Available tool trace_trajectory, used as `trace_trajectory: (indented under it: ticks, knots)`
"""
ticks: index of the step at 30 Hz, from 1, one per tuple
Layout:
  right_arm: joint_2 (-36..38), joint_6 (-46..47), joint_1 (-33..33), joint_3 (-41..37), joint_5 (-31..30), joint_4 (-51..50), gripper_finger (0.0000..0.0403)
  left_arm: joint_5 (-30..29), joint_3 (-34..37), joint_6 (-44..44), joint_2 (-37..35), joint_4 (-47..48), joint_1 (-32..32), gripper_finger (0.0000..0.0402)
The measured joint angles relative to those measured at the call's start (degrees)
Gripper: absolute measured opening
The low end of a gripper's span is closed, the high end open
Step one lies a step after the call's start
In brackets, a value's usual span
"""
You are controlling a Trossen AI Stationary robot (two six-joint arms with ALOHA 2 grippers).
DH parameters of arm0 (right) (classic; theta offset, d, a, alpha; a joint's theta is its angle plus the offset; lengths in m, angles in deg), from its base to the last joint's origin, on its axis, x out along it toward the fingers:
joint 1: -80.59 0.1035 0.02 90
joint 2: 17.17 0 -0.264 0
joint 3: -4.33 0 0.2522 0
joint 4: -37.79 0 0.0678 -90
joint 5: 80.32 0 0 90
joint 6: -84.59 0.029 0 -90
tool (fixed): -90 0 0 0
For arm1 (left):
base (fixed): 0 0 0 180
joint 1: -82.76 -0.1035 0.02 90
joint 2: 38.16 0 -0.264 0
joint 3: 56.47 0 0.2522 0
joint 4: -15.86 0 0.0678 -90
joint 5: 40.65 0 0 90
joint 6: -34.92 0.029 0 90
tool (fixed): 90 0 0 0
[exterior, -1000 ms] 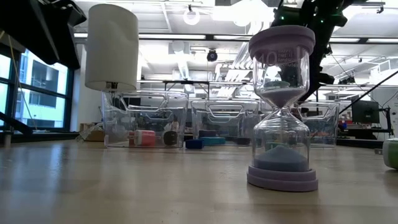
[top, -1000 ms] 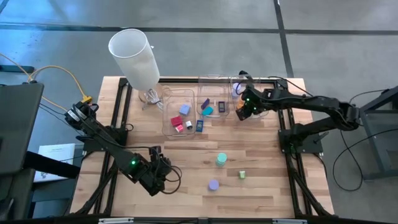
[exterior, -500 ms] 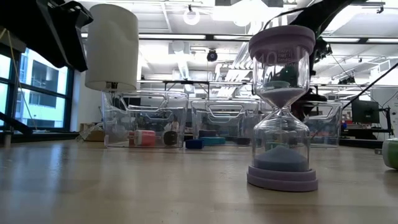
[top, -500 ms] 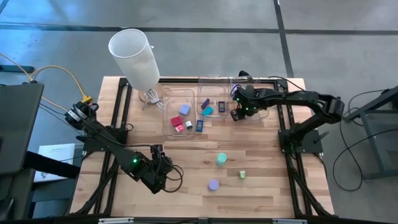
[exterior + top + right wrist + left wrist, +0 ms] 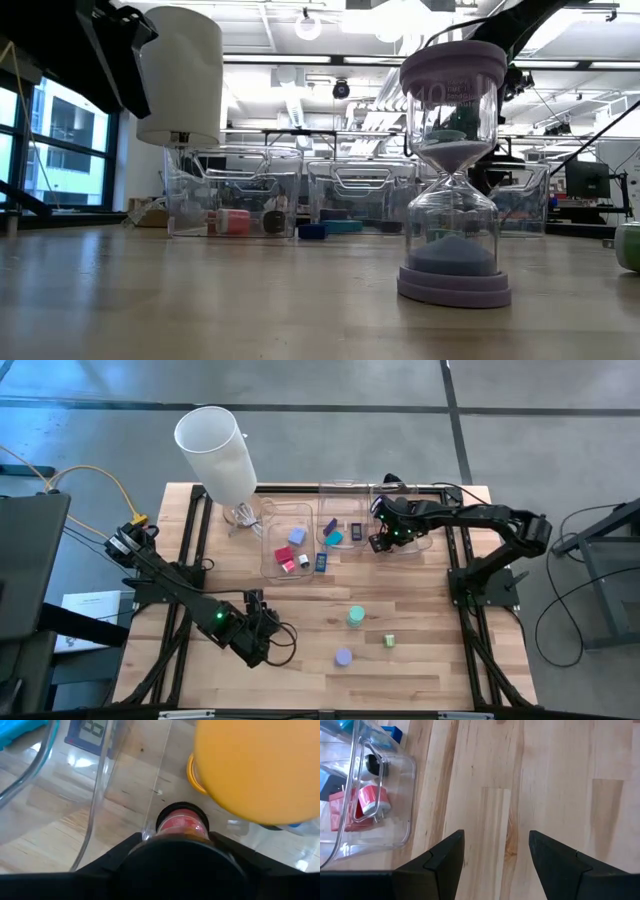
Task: Pick & Place Office items
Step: Put the pink hourglass into the right transparent bin
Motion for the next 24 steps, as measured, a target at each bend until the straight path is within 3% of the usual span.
trace_trajectory:
  ticks: [24]
  knots:
    - [3.9,-0.5,0.1,-0.2,1.6,-0.9,0.0199,0.0,0.0,-0.3,0.0,0.0,0.2,0.0214]
